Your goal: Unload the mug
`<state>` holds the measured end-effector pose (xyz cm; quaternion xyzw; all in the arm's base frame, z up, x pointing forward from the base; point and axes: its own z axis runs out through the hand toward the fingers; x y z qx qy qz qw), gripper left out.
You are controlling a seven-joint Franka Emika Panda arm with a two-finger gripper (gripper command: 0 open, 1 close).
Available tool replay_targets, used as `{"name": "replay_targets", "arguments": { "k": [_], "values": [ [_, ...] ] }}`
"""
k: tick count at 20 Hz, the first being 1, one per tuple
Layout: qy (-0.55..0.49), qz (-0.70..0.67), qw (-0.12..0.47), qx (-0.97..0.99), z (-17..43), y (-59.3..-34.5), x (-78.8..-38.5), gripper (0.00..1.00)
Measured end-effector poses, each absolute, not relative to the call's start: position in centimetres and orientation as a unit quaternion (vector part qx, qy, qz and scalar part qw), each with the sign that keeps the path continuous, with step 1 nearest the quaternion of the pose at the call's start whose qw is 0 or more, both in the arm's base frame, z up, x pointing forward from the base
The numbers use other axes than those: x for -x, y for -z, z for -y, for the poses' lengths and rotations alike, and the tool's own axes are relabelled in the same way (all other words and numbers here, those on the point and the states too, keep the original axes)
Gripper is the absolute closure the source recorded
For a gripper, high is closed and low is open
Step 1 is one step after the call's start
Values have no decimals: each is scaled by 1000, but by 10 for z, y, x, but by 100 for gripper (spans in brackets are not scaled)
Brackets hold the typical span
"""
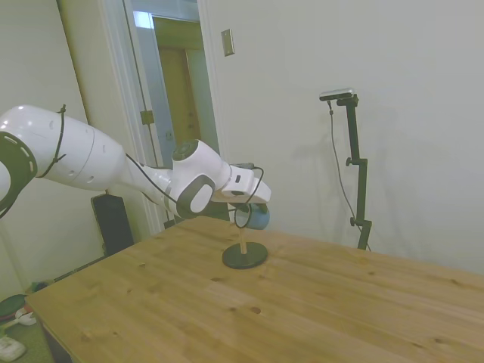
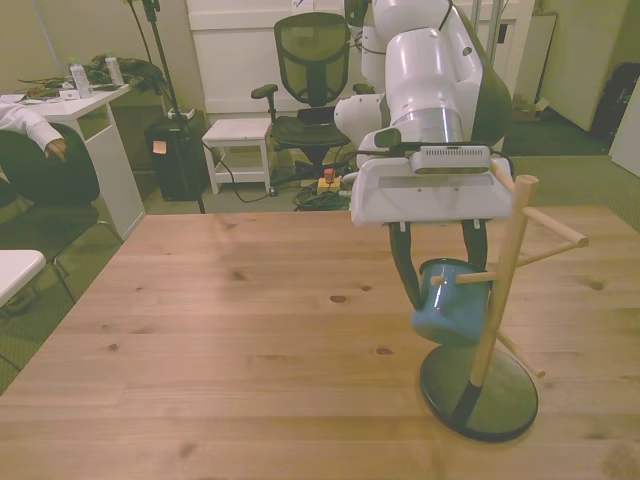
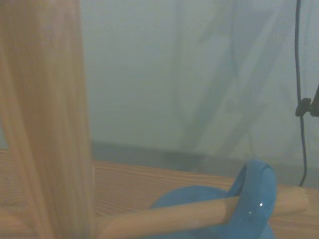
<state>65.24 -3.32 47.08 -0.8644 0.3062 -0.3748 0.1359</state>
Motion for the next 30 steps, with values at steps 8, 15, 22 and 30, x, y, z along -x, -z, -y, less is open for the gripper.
{"name": "replay_targets", "arguments": {
  "k": [8, 15, 22, 30],
  "values": [
    [376, -307, 136, 864, 35, -473, -652, 100],
    [376, -307, 137, 864, 34, -473, -652, 100],
    [377, -309, 141, 862, 36, -475, -650, 100],
    [396, -300, 147, 855, 30, -486, -618, 100]
  ]
}}
